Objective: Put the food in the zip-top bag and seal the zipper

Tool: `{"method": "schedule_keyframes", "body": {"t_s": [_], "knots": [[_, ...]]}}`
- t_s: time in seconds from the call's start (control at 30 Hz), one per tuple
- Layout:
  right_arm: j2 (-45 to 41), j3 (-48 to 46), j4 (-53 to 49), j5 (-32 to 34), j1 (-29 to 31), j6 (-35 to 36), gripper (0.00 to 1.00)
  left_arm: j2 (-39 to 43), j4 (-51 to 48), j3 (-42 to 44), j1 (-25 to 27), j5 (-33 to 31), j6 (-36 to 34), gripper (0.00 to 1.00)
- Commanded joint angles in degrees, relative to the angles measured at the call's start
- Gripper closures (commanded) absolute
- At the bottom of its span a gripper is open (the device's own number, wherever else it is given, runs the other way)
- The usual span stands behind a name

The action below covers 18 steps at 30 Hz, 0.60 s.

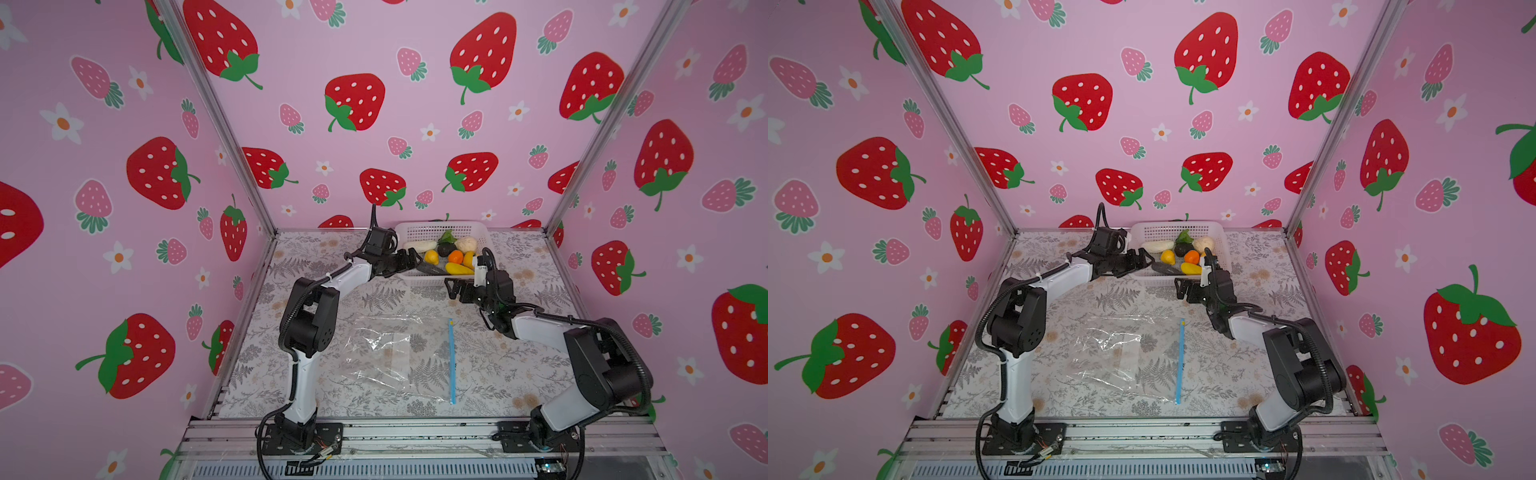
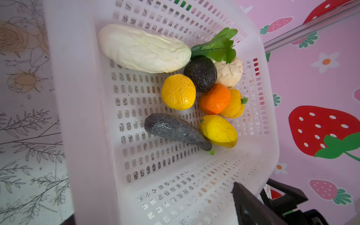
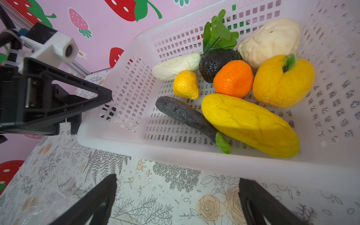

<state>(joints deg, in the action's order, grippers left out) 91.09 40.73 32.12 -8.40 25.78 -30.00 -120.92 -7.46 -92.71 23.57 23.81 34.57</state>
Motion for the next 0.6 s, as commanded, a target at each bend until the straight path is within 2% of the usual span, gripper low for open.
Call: {"method": "schedule_keyframes", "body": {"t_s": [0.0, 0.2, 0.57], "knots": [[1.23, 2.1, 0.75, 1.68, -0.5, -1.07, 0.01, -0.75, 2.1, -4.03, 1.18, 2.17, 0.68, 0.04], [1.59, 3.74, -0.25, 1.44, -2.02, -1.46, 0.01, -3.51, 1.62, -8.39, 2.51, 3.26, 1.2, 0.04], [-1.02, 1.4, -0.96, 1.75, -3.54, -2.52, 0.01, -10.94, 0.59, -18.67, 2.86, 3.79, 1.86, 0.04]]}}
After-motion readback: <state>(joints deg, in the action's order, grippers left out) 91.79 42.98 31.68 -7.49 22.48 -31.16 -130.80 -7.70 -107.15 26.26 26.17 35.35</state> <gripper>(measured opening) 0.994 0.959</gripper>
